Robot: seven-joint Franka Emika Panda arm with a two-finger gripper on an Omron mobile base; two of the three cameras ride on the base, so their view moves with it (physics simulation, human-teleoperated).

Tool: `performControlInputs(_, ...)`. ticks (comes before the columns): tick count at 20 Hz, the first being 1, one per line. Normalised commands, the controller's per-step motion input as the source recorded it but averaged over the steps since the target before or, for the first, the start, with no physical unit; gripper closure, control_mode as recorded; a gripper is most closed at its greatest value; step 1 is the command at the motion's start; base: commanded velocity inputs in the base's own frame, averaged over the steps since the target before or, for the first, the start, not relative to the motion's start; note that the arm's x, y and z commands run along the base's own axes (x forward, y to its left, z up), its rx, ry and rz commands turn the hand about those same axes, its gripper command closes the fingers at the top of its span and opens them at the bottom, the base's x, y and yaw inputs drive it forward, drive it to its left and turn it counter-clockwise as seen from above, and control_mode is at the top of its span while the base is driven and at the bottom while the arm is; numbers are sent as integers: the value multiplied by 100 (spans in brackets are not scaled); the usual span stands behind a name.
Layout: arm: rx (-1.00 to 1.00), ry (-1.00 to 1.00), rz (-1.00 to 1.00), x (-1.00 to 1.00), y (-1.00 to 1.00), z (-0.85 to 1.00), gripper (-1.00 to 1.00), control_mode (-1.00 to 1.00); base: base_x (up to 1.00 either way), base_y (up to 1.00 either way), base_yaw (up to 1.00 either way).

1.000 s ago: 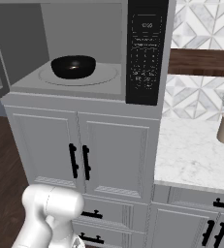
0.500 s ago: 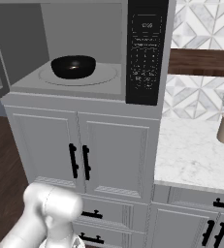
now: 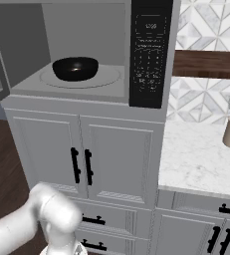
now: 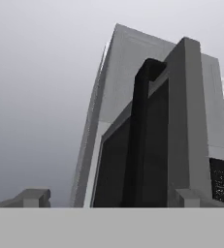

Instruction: Open the microwave, place the bowl with waffle inside the microwave, then close the microwave door and turn it on.

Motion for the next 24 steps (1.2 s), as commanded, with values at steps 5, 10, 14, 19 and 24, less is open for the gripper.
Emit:
performControlInputs(5,0,0,-33,12,23,-8,-100,-100,0,0,0)
performControlInputs(10,6,0,-21,0,-37,-6,-100,-100,0,0,0)
performControlInputs(14,2,4,-17,24,-29,0,-100,-100,0,0,0)
performControlInputs(19,0,14,-21,27,-8,0,-100,-100,0,0,0)
performControlInputs(24,1,10,-24,8,-46,-1,-100,-100,0,0,0)
